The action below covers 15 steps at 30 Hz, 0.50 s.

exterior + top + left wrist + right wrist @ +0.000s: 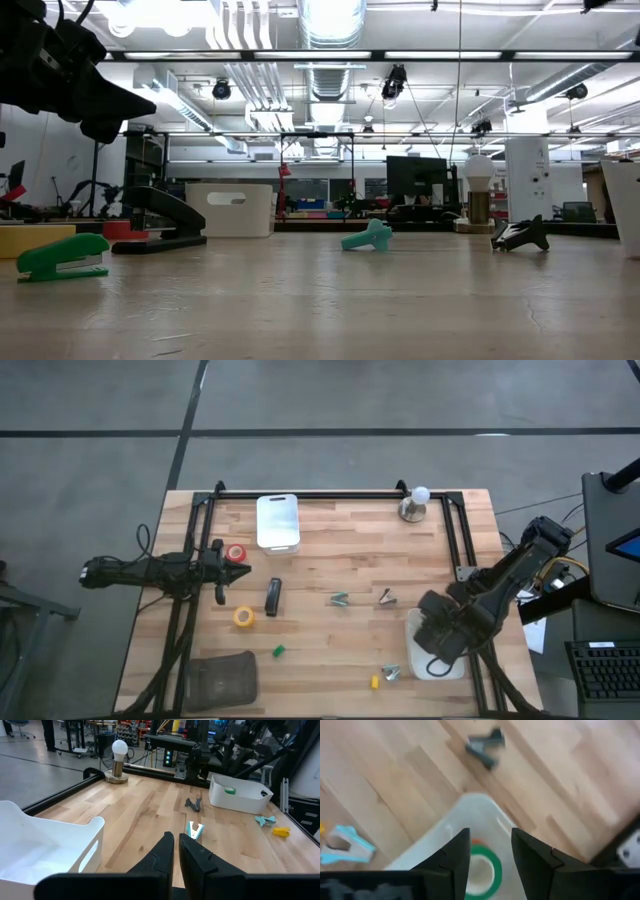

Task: Pick and place Stapler, Stapler remover, tape
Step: Put the black staple remover into the top white bin

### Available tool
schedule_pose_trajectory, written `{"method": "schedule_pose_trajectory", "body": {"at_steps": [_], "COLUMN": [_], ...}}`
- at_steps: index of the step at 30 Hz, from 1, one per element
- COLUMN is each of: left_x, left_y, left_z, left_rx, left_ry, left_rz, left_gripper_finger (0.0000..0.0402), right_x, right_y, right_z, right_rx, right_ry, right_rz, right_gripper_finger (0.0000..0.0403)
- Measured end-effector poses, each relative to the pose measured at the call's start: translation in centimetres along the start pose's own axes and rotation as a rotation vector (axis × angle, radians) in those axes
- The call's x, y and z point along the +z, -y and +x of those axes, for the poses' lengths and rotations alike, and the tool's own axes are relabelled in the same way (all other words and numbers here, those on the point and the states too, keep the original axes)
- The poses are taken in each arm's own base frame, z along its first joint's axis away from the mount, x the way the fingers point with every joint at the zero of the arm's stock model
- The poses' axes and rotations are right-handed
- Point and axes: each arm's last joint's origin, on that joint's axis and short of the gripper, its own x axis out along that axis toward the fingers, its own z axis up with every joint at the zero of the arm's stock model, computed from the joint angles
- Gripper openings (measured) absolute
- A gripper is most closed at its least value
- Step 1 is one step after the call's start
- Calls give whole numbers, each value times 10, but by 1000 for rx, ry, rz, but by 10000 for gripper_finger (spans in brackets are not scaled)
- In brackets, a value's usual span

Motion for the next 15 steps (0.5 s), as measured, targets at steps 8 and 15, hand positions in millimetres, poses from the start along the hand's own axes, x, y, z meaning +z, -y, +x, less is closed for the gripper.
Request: {"method": "schedule_pose_trajectory", "body": {"at_steps": [8,15], "left_x": [0,0], "left_y": [0,0], "left_z": [0,0], "left_rx": [0,0], "left_ry": [0,0], "left_rz": [0,0], "left_gripper_finger": [32,32], "right_x": [12,24], "right_y": [-3,-5], "right_z": [-10,-1], "right_rx": [15,3], "right_ry": [184,223], "right_rz": [-72,-112], "right_gripper_finger": [124,122]}}
